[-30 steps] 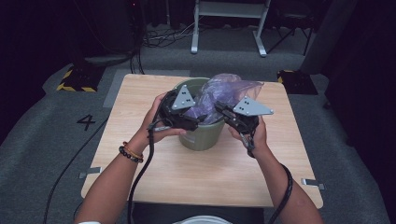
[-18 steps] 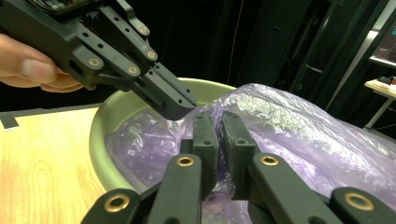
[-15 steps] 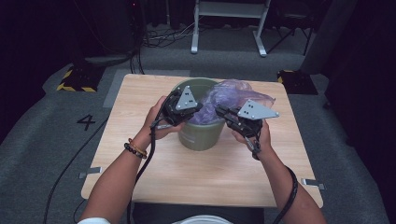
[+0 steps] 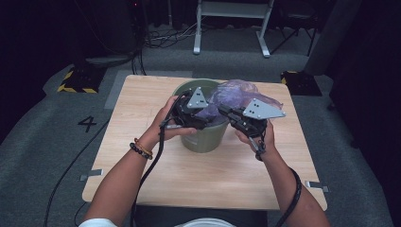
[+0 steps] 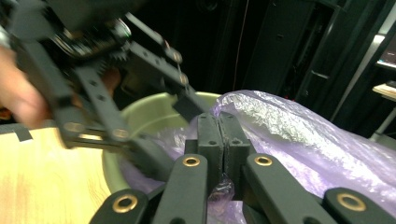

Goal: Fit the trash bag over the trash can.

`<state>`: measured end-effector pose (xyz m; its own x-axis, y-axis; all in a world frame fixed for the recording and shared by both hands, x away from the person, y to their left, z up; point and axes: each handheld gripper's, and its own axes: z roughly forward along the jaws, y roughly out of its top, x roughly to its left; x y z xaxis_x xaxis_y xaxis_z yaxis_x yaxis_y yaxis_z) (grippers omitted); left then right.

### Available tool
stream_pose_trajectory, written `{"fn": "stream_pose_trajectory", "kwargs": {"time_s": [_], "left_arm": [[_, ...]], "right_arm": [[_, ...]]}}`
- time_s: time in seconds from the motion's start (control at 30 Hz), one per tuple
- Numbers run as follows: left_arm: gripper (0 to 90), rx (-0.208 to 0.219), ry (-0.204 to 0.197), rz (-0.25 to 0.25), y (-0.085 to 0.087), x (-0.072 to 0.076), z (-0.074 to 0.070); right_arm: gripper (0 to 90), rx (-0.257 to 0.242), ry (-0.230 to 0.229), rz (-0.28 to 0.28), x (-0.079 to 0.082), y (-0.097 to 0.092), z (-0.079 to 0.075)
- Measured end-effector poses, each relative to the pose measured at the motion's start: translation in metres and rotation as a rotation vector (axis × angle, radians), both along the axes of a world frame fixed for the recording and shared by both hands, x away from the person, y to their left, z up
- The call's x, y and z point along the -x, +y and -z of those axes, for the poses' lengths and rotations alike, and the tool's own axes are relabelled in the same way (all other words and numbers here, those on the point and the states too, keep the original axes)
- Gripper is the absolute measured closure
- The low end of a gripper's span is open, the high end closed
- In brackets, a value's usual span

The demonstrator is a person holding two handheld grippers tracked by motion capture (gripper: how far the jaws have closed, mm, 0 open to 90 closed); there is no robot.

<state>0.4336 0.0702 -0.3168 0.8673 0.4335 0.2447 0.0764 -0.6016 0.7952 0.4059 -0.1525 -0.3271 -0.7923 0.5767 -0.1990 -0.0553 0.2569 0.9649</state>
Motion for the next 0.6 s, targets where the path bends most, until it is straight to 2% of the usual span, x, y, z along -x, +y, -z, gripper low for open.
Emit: {"fn": "stream_pose_trajectory", "kwargs": {"time_s": [0.03, 0.07, 0.1, 0.13, 0.2, 0.27, 0.33, 0.43, 0.5, 0.6], "left_arm": [[69.5, -0.003, -0.014, 0.018, 0.001, 0.001, 0.0], [74.4, -0.014, -0.03, 0.009, 0.001, 0.002, 0.0], [80.0, -0.014, -0.03, 0.009, 0.001, 0.002, 0.0], [80.0, -0.023, -0.045, -0.004, 0.001, 0.002, 0.0], [88.5, -0.023, -0.057, -0.02, 0.003, 0.002, -0.001], [89.6, -0.028, -0.055, -0.037, 0.008, 0.0, 0.0], [89.8, -0.037, -0.054, -0.053, 0.012, -0.002, 0.001], [89.8, -0.034, -0.046, -0.075, 0.019, -0.006, 0.004], [89.8, -0.019, -0.039, -0.077, 0.023, -0.008, 0.005], [89.7, -0.014, -0.033, -0.089, 0.029, -0.01, 0.007]], "right_arm": [[89.0, -0.005, -0.001, -0.007, 0.001, 0.001, -0.001], [88.5, -0.006, 0.0, -0.009, 0.002, 0.001, -0.001], [88.5, -0.006, 0.0, -0.009, 0.002, 0.001, -0.001], [87.4, -0.007, -0.002, -0.011, 0.002, 0.001, -0.001], [80.5, -0.02, -0.005, -0.011, 0.004, -0.001, 0.0], [74.2, -0.025, -0.02, -0.011, 0.006, -0.005, 0.0], [66.7, -0.008, -0.048, 0.004, 0.01, -0.012, -0.001], [53.1, 0.002, -0.053, -0.001, 0.015, -0.026, -0.003], [52.3, 0.011, -0.057, 0.003, 0.018, -0.033, -0.002], [48.7, 0.051, -0.066, 0.014, 0.023, -0.049, 0.002]]}}
